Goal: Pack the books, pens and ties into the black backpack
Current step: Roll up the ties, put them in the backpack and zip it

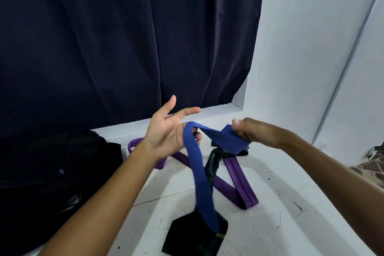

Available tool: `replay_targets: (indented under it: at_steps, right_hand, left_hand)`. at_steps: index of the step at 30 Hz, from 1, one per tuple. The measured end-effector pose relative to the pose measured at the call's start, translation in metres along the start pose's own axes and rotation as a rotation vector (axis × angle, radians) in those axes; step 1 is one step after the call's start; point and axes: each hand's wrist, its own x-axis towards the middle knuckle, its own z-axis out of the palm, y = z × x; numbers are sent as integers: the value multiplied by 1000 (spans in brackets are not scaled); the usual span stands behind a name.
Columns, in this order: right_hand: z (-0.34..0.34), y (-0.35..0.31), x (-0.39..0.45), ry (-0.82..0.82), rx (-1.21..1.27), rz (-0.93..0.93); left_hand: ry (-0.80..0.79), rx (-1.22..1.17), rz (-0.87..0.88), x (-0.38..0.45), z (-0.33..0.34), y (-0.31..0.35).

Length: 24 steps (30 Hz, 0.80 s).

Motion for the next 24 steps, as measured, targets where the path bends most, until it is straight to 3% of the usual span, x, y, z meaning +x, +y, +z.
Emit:
replay_targets:
  at_steps: [3,7,10,14,17,19,24]
  right_hand:
    - [4,-4,-7,-191,-110,72]
    - [7,-13,-9,-408,-30,136]
    - [6,-22,-8,-450,188,195]
    - [5,-26,-3,-146,599,266]
    - [5,-26,-1,-29,742,240]
    - [5,-26,0,-7,815,202]
    - [3,-35,6,21,1048,64]
  left_hand:
    - [58,332,-188,15,-19,7]
    - [-10,727,-359,28,-26,0]
    - [72,830,-284,39,-26,-16]
    - [298,588,163,46,-20,-33]
    - [364,413,392,41,-12,-44]
    - [274,330,401,39,-7,-54]
    - [59,50,215,36,16,-77]
